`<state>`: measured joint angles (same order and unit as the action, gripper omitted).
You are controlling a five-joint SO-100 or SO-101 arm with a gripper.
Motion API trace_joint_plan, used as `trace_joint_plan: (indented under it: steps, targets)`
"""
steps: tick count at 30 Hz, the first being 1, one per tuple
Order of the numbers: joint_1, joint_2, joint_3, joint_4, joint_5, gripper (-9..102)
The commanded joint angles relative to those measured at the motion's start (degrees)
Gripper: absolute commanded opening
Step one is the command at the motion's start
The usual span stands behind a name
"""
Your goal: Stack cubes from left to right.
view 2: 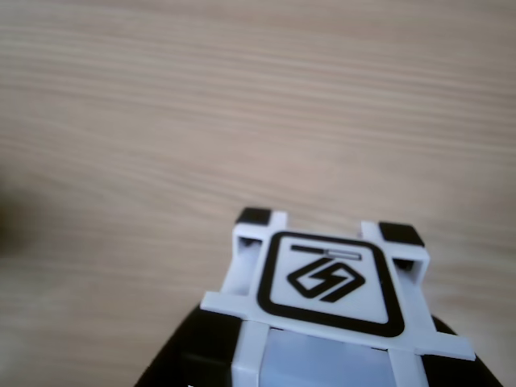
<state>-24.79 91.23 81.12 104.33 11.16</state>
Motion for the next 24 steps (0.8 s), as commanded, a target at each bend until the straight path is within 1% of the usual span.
trace_joint_plan:
  steps: [1,16,24]
  targets:
    - [3.69,6.24,-0.18,0.88,-1.49,0]
    - [28.39,8.17,-0.09,0.88,-14.41,0]
    - [38.58,8.26,-0.09,0.44,-20.65,0]
